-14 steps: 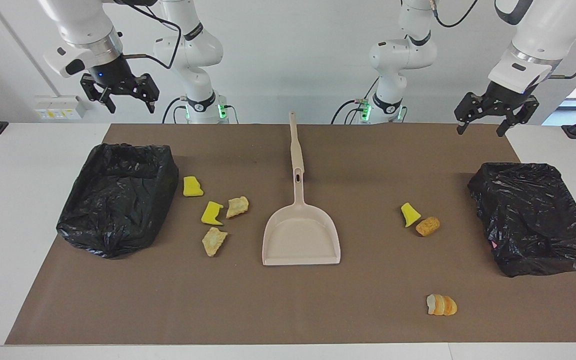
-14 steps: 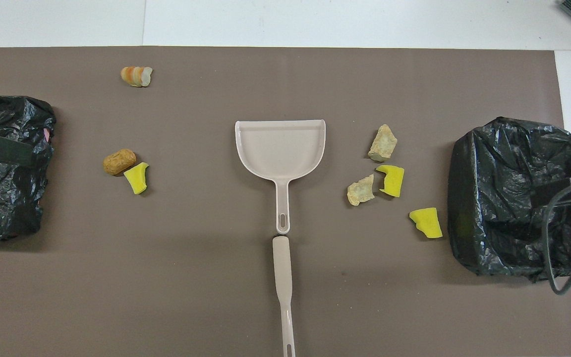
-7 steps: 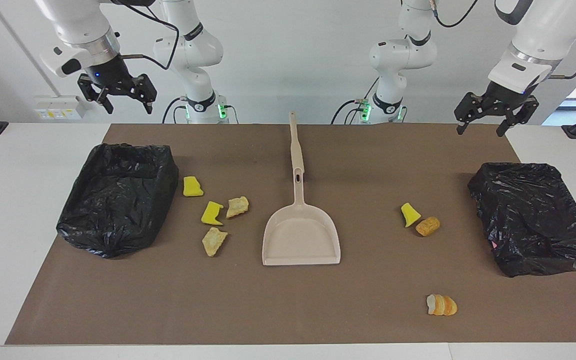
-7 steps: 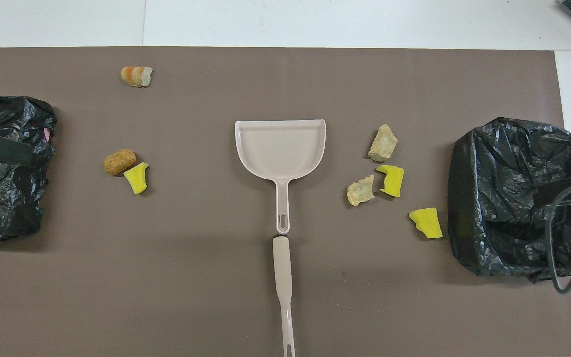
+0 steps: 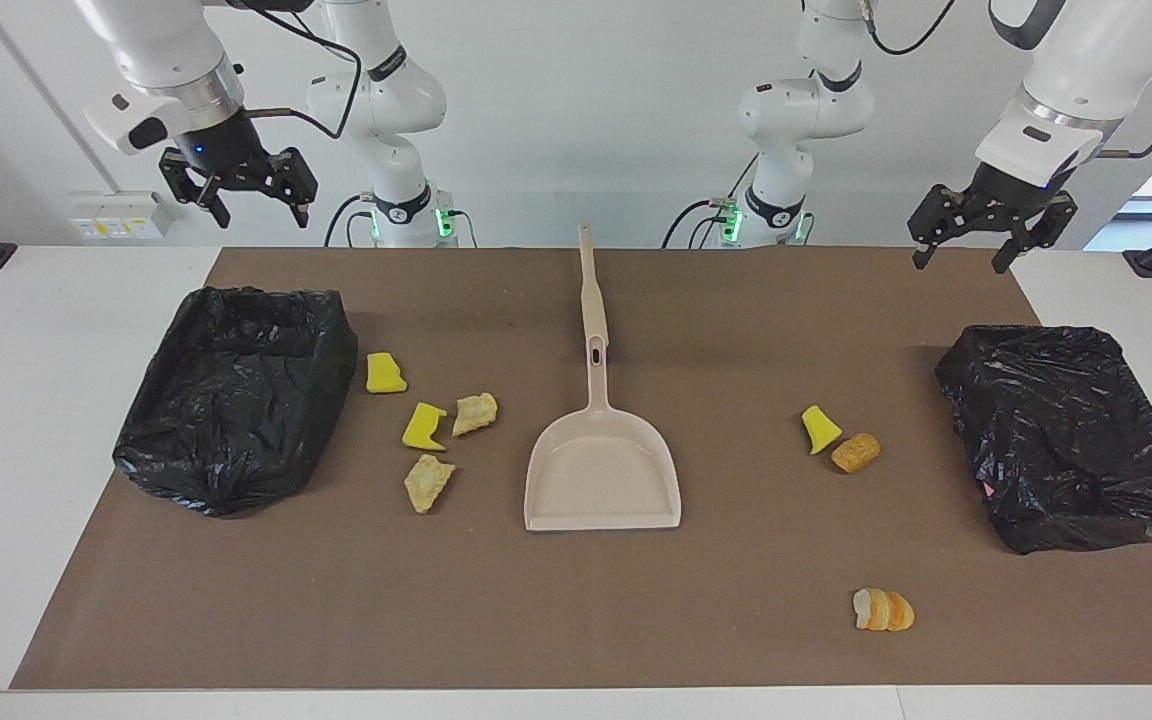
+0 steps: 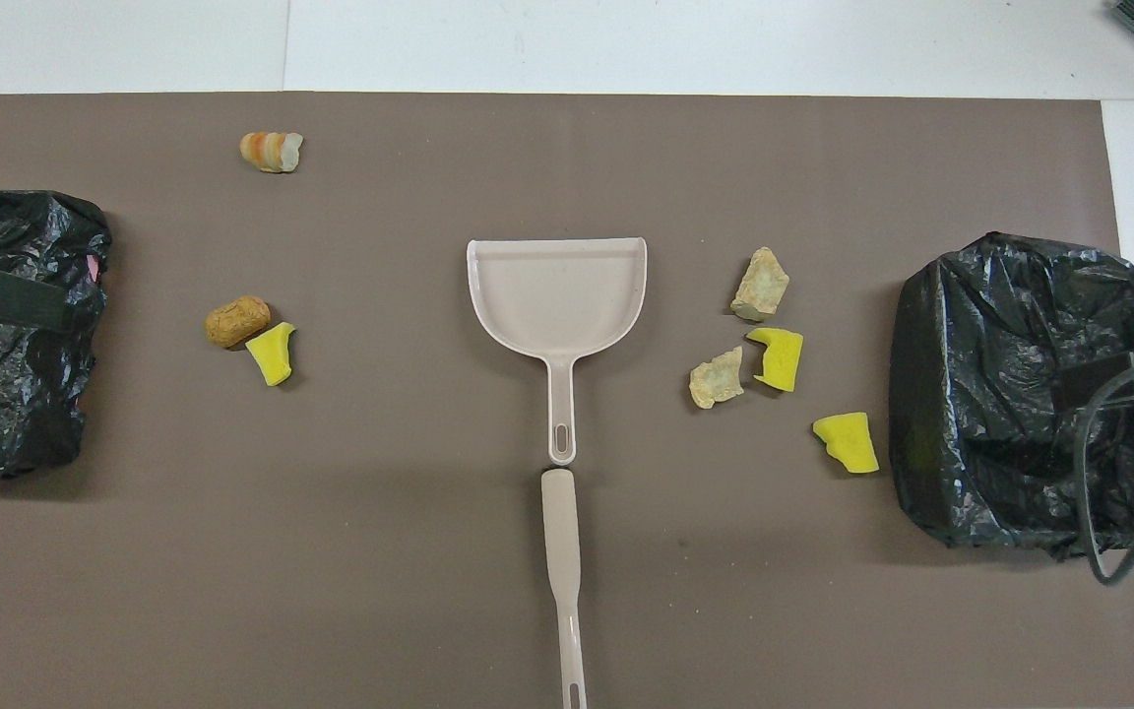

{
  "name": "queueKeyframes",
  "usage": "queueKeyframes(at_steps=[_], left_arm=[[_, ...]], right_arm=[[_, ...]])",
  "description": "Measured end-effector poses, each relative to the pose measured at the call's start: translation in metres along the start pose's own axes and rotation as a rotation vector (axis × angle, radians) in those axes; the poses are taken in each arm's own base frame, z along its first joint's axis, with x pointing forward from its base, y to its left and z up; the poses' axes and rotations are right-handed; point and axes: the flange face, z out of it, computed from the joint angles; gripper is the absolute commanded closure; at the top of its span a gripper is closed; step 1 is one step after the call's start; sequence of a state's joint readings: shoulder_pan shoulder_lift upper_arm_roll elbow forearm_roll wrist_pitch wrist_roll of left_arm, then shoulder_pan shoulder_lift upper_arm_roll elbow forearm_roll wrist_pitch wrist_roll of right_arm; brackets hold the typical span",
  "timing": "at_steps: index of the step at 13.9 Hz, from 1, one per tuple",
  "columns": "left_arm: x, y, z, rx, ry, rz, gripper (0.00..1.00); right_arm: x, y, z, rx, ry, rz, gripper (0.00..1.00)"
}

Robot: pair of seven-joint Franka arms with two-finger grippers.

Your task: Sweep and dump trash in bin

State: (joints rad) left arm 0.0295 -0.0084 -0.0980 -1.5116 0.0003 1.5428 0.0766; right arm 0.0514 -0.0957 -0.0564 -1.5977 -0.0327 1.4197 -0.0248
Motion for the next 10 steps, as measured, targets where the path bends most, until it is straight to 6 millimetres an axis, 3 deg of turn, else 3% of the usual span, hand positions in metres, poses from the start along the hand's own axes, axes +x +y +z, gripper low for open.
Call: queueKeyframes(at_steps=[8, 10], left_arm=[[0.0, 0.002, 0.001, -0.001, -0.001, 0.003, 0.0], [0.0, 0.002, 0.001, -0.001, -0.002, 0.004, 0.0]], right_arm=[[0.001, -0.003, 0.001, 0.001, 0.0, -0.006, 0.0], [0.011, -0.006, 0.009, 0.002, 0.013, -0.012, 0.0]])
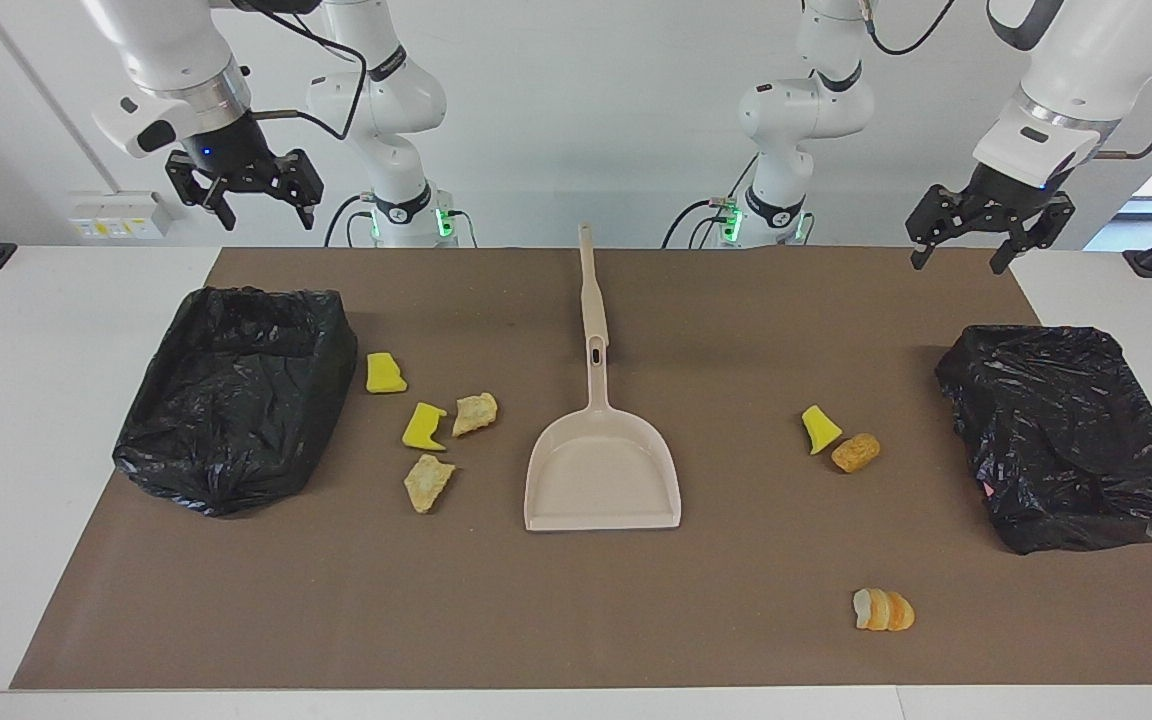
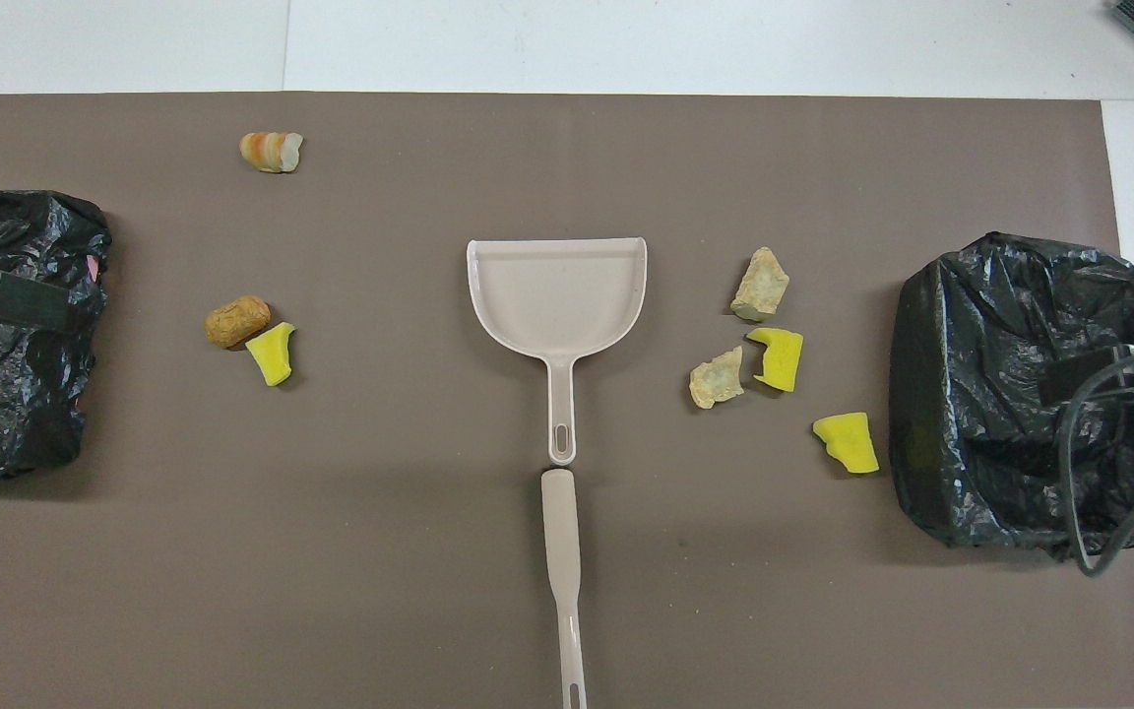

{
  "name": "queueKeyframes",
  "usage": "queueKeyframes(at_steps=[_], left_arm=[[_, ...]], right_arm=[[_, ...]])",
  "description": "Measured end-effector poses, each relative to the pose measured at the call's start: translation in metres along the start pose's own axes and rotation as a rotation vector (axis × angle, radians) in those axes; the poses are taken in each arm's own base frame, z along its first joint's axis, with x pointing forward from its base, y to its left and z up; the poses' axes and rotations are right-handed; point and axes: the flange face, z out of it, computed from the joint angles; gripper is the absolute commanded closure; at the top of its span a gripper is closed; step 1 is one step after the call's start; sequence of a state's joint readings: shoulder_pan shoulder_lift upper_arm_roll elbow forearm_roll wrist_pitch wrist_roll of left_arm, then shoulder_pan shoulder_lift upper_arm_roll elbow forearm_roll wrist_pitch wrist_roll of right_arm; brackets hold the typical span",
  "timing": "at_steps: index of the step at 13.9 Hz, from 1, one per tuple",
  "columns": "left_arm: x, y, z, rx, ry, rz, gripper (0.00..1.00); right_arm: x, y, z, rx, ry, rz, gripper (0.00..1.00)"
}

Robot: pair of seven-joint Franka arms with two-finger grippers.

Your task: Sweep and dump trash in bin

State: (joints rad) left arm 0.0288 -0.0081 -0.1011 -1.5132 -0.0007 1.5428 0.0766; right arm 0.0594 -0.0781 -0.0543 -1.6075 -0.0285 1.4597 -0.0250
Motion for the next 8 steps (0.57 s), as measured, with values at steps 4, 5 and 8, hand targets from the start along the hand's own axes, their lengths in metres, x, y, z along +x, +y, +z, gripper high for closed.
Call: queueKeyframes(at_steps=[4, 5, 8], left_arm=[[0.0, 0.0, 0.0, 0.0, -0.001, 0.001, 0.0], [0.0, 0.0, 0.0, 0.0, -0.001, 0.001, 0.0], [0.0, 0.001, 0.0, 0.0, -0.001, 0.001, 0.0]], right_arm=[[0.053, -0.035, 0.055, -0.006, 0.017, -0.058, 0.0], [0.065, -0.048, 0.069, -0.008, 0.021, -0.069, 0.0], [0.09, -0.092, 0.106, 0.025, 0.021, -0.059, 0.0]])
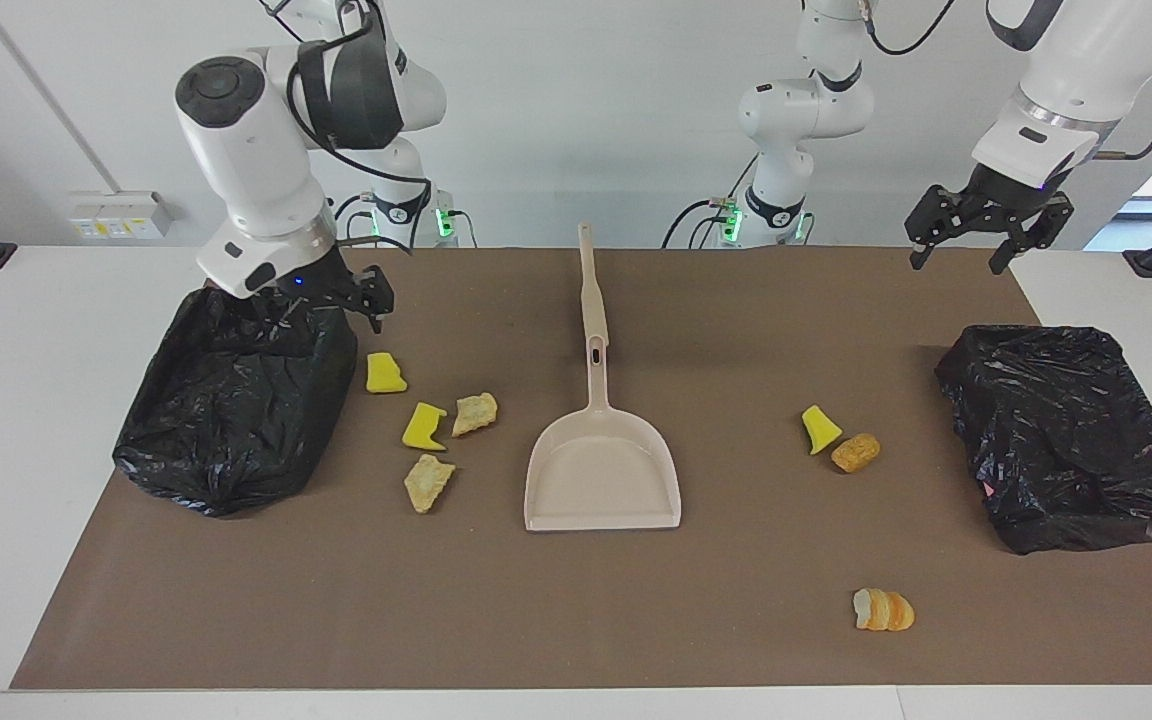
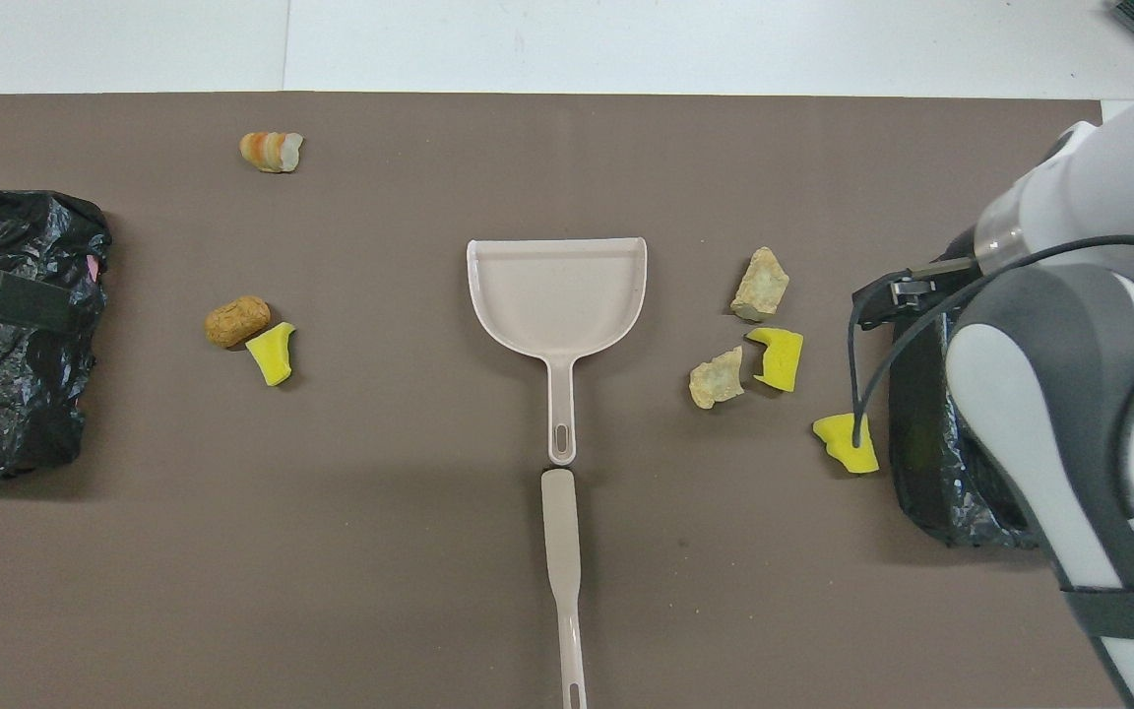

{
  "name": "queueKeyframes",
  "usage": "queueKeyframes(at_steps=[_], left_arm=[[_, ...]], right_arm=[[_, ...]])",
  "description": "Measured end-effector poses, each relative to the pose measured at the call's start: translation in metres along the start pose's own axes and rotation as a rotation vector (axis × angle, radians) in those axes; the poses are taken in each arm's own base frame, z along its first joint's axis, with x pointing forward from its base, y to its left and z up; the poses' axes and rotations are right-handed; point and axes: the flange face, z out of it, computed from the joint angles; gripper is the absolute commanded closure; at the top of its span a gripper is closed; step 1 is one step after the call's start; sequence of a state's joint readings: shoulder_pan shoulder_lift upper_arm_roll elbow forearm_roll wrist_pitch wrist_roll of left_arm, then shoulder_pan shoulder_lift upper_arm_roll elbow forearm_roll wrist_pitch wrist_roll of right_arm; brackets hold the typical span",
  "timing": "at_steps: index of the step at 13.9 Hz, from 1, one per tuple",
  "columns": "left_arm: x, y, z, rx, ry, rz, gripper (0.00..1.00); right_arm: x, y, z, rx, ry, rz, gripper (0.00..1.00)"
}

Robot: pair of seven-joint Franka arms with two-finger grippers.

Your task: Sweep and dump trash in bin

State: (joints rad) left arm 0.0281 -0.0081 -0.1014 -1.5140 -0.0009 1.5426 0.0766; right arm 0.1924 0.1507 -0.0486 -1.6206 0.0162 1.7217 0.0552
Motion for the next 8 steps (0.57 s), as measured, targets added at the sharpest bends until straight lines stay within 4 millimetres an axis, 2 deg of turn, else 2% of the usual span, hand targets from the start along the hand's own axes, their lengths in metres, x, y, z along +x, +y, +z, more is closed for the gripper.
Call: queueKeyframes(at_steps=[4, 8], left_arm=[[0.0, 0.0, 0.001, 0.0, -0.002, 0.0, 0.0], [0.0, 0.002, 0.005, -0.001, -0.013, 0.003, 0.0]], right_arm=[[0.02, -0.063, 0.043, 0.027, 0.003, -0.005, 0.0], [0.023, -0.102, 0.064, 0.075, -0.013, 0.006, 0.0]])
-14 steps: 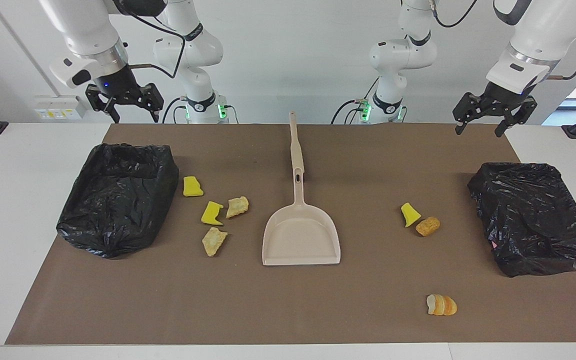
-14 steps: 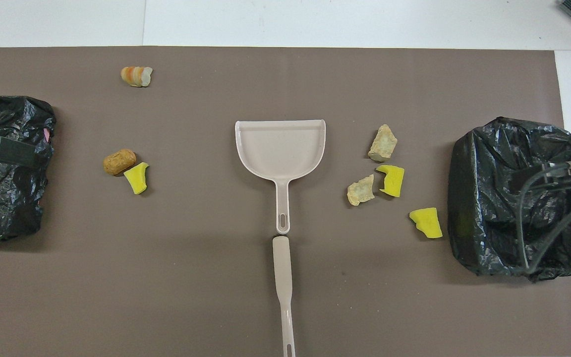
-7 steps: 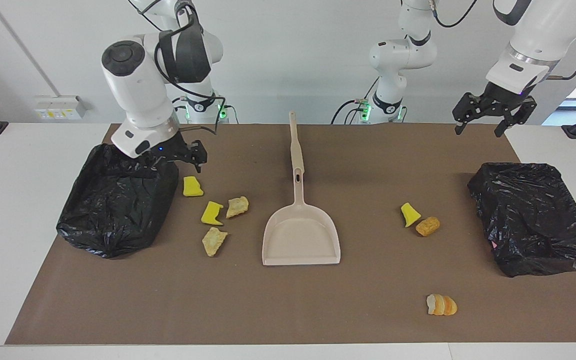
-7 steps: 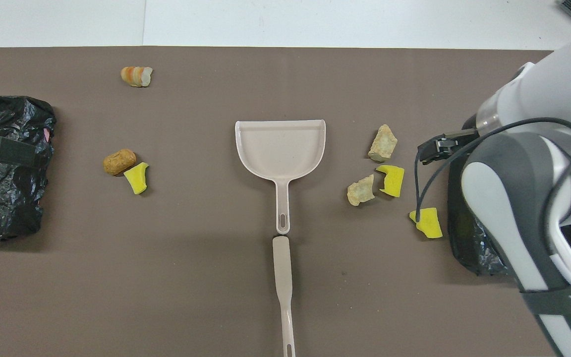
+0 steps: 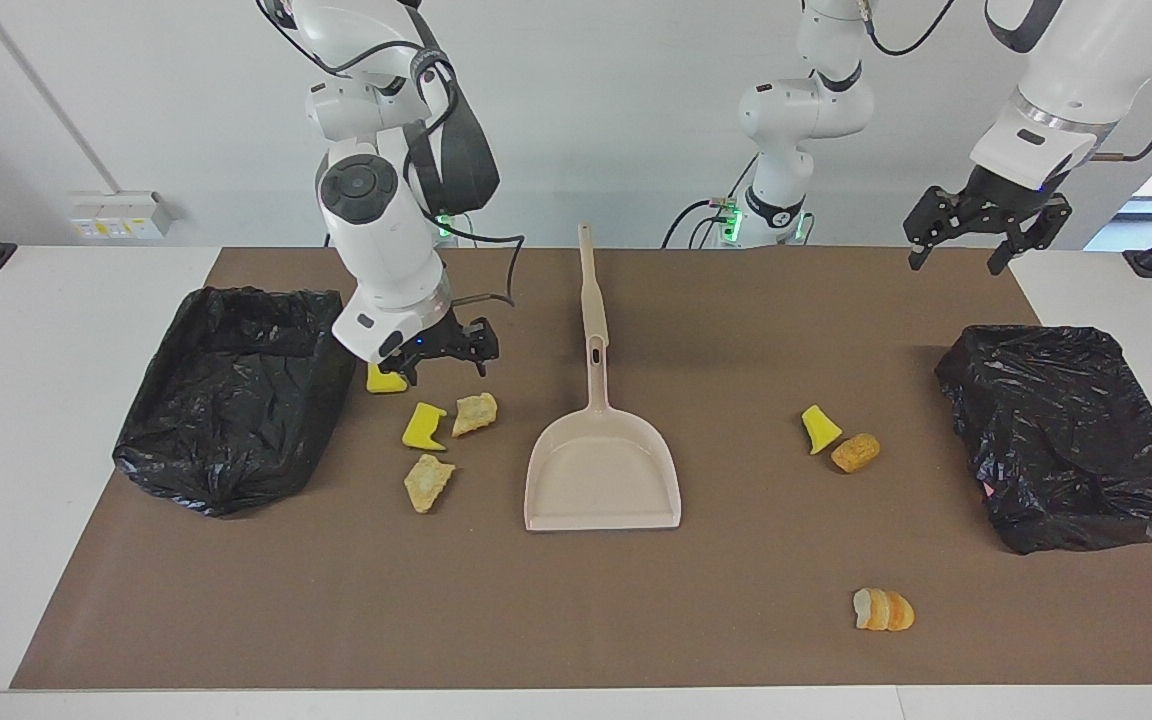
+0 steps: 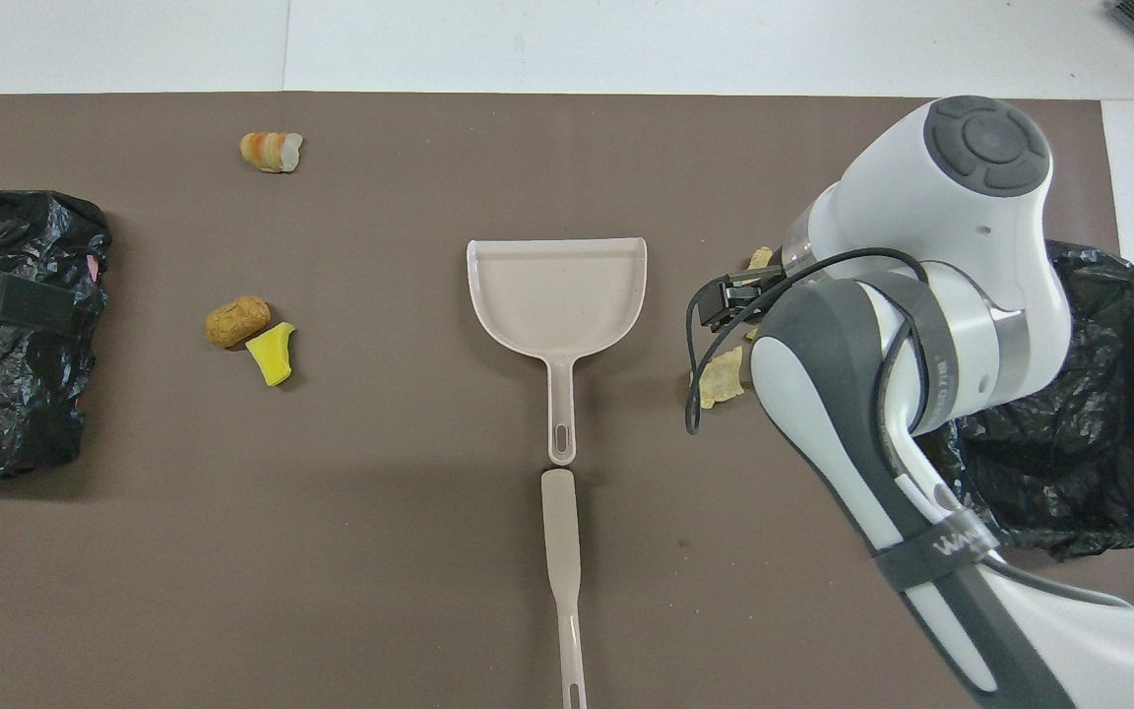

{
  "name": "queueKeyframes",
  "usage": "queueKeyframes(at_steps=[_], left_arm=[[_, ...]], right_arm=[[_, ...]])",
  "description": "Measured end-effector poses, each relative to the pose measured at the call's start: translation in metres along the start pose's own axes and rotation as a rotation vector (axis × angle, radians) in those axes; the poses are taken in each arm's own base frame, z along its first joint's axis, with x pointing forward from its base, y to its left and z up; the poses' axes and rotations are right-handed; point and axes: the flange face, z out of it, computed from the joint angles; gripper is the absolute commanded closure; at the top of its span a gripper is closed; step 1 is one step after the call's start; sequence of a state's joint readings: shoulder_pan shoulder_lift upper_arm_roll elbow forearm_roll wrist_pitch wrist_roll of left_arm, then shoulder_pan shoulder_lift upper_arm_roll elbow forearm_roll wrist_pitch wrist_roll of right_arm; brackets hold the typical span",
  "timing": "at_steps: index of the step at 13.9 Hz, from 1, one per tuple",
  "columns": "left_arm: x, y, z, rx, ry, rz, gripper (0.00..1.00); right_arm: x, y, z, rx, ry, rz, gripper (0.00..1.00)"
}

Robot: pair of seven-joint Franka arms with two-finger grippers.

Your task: Sweep and dump trash in bin

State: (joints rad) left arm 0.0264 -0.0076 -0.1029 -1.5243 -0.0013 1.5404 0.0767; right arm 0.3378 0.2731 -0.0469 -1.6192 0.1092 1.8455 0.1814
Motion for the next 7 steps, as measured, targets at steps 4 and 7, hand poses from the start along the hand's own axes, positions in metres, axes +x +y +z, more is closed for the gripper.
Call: queueKeyframes(at_steps=[4, 7], left_arm=[[-0.003, 0.033, 0.041, -0.006, -0.057, 0.057, 0.0], [-0.016, 0.079, 0.093, -0.012, -0.066, 0.128, 0.0]], right_arm=[[-0.012, -0.065, 0.023, 0.0, -0.02, 0.015, 0.0], [-0.014, -0.096, 0.043, 0.001, -0.009, 0.016, 0.0]])
